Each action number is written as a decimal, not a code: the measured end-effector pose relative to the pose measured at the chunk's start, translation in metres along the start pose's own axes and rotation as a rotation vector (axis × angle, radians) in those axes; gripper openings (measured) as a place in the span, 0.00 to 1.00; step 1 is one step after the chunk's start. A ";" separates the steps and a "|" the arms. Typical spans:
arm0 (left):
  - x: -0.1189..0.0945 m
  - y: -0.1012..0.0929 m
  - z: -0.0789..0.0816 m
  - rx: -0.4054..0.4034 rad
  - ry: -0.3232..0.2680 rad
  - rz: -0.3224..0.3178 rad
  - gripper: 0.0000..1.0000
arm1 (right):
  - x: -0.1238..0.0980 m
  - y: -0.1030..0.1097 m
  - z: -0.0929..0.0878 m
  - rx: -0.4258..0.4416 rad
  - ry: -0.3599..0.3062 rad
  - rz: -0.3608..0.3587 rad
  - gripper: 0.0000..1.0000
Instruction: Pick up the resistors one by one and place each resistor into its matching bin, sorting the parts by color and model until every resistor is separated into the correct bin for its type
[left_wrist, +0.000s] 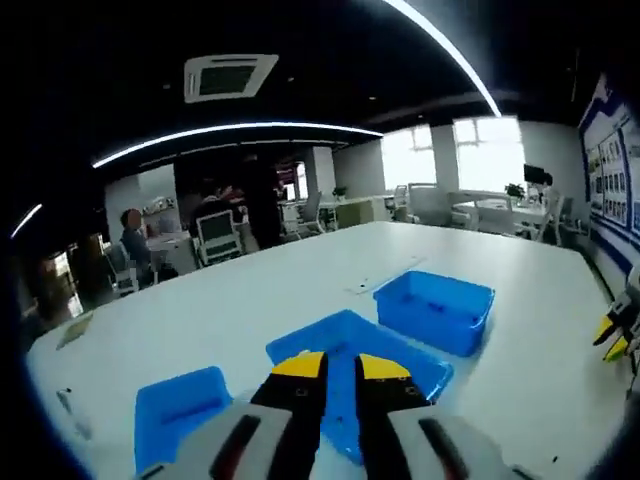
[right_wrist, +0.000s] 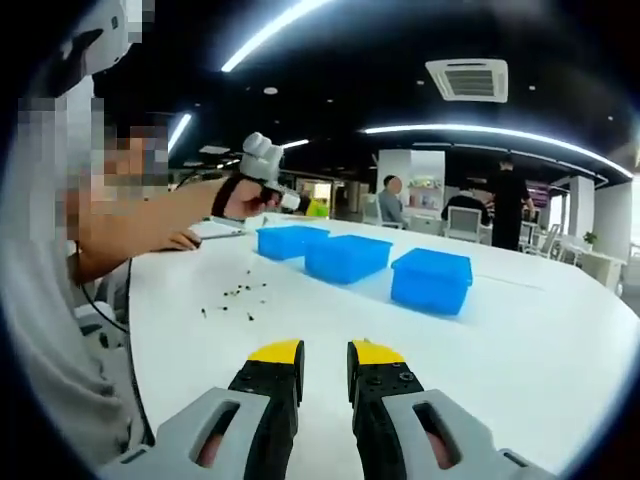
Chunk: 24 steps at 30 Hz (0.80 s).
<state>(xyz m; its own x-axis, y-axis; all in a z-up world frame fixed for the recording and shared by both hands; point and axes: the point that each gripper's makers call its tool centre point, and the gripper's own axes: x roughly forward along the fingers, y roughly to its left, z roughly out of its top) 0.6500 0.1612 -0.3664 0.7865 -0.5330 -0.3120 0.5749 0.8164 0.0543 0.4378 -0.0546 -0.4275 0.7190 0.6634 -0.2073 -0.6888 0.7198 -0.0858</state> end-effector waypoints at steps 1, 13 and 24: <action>-0.001 0.000 0.000 -0.002 -0.001 -0.001 0.14 | 0.000 0.000 0.000 0.000 0.000 -0.001 0.20; -0.037 -0.054 -0.023 0.138 0.116 -0.174 0.14 | 0.002 0.008 -0.002 -0.003 -0.001 0.012 0.20; -0.059 -0.125 -0.052 0.282 0.237 -0.388 0.14 | -0.002 0.012 -0.002 -0.005 -0.002 0.006 0.20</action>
<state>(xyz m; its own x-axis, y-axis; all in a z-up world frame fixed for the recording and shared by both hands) 0.5202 0.1025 -0.4036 0.4502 -0.6927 -0.5635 0.8773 0.4607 0.1346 0.4284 -0.0475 -0.4300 0.7148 0.6685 -0.2056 -0.6939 0.7145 -0.0893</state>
